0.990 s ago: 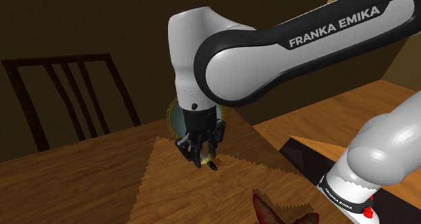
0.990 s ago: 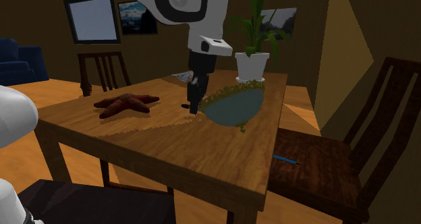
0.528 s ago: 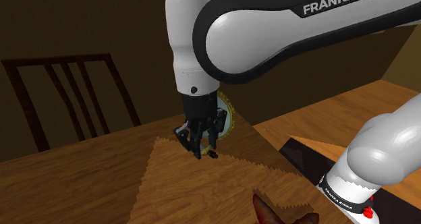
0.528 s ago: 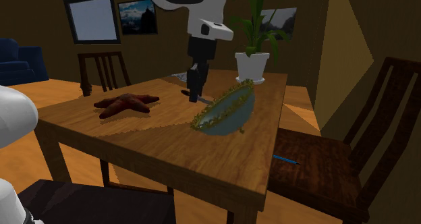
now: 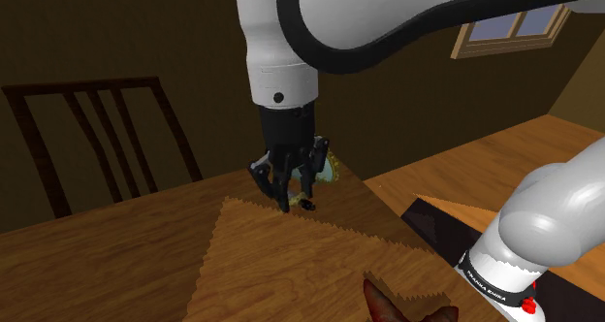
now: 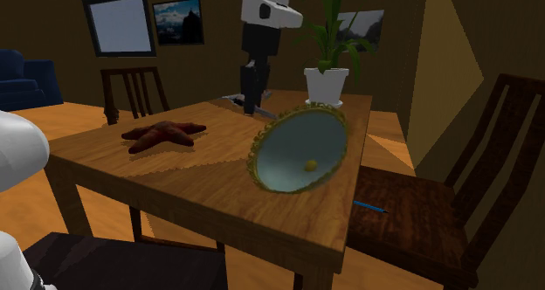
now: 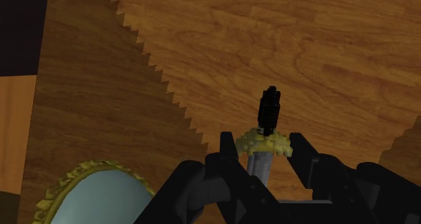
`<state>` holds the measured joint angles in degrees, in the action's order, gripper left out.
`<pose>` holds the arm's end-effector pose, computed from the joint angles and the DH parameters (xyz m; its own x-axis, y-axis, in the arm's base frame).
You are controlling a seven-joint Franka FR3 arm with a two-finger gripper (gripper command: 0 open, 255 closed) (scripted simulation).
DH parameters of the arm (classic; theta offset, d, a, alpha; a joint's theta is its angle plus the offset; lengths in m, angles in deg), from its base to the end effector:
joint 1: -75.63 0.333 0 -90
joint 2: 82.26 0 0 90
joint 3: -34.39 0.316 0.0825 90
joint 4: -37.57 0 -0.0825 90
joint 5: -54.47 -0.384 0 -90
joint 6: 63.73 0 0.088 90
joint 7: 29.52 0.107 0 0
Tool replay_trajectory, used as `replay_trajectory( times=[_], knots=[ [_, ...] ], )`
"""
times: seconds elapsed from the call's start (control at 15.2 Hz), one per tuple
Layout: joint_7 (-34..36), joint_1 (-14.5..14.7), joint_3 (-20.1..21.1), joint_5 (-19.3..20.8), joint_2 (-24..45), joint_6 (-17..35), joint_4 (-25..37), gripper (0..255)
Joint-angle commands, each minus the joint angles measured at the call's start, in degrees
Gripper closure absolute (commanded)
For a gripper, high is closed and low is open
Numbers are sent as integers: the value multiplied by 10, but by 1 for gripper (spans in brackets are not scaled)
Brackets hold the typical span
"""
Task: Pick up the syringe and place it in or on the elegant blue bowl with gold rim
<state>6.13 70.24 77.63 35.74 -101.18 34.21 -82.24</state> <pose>0.3363 0.3350 0.5098 0.9848 -0.0703 -0.1588 -0.0709 -0.9975 0.0020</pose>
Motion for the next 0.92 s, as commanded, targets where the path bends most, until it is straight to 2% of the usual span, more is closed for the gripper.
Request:
replay_trajectory(
  times=[0.0, 0.86],
  knots=[
    [1, -1, -4, 1, -1, -16, 15, 255],
    [15, -7, -17, 12, 5, -114, 118, 255]
  ],
)
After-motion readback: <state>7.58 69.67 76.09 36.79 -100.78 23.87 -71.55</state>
